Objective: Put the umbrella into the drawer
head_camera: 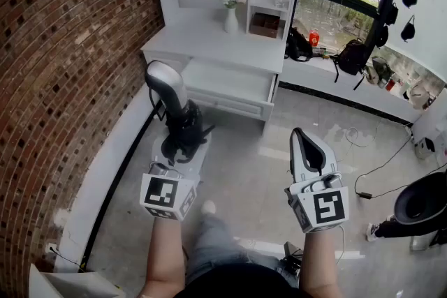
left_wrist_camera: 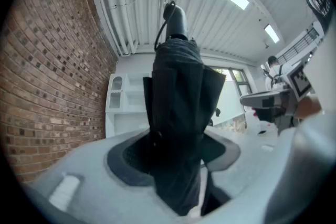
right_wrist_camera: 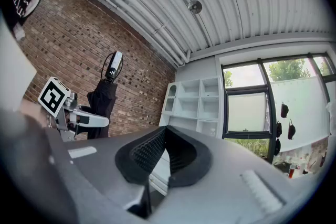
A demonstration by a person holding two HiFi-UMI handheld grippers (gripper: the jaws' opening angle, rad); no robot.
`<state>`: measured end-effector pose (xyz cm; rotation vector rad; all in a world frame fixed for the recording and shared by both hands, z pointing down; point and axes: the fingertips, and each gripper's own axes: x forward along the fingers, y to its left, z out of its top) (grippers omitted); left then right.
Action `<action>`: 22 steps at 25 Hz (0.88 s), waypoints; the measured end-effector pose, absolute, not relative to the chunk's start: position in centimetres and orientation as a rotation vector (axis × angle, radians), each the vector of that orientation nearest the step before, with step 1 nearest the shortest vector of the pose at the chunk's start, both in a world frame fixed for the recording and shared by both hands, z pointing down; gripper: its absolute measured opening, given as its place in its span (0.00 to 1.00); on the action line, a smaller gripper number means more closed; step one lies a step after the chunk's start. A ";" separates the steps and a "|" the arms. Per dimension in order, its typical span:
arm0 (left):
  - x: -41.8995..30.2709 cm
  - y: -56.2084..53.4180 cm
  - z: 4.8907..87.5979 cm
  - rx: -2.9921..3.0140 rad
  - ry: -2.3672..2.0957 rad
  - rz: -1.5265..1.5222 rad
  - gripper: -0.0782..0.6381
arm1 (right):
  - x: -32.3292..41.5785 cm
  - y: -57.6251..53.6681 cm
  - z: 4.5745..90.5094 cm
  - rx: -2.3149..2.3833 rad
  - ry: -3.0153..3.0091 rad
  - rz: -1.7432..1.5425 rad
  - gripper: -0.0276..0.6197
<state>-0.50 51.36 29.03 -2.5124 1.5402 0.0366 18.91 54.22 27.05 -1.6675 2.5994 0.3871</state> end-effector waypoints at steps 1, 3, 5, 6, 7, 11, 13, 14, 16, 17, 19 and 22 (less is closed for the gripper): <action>-0.6 51.6 29.2 -2.511 1.551 0.036 0.45 | 19.0 54.4 27.2 -1.667 2.600 0.382 0.04; -0.6 52.1 29.5 -2.510 1.571 0.037 0.45 | 19.2 54.8 27.4 -1.664 2.604 0.376 0.04; -0.7 52.4 29.9 -2.519 1.587 0.042 0.45 | 19.4 55.0 27.8 -1.661 2.619 0.373 0.04; -0.7 52.4 30.1 -2.525 1.594 0.045 0.45 | 19.5 55.0 28.0 -1.662 2.626 0.365 0.04; -0.8 52.4 30.1 -2.532 1.600 0.048 0.45 | 19.5 54.9 28.2 -1.665 2.630 0.354 0.04; -1.6 51.6 30.2 -2.542 1.617 0.049 0.45 | 19.4 54.1 28.7 -1.678 2.626 0.320 0.04; -1.9 50.9 30.2 -2.537 1.627 0.043 0.45 | 19.3 53.6 29.0 -1.683 2.634 0.313 0.04; -2.0 50.5 30.2 -2.534 1.632 0.039 0.45 | 19.2 53.3 29.0 -1.688 2.636 0.308 0.04; -2.2 49.6 30.2 -2.533 1.632 0.033 0.45 | 19.2 52.4 29.1 -1.695 2.632 0.290 0.04; -2.2 49.1 30.3 -2.535 1.628 0.031 0.45 | 19.1 51.9 29.1 -1.694 2.631 0.280 0.04; -2.4 47.8 30.4 -2.539 1.619 0.028 0.45 | 18.8 50.6 29.2 -1.691 2.635 0.269 0.04; -2.9 45.3 30.5 -2.549 1.610 0.019 0.45 | 18.2 48.2 29.1 -1.718 2.631 0.268 0.04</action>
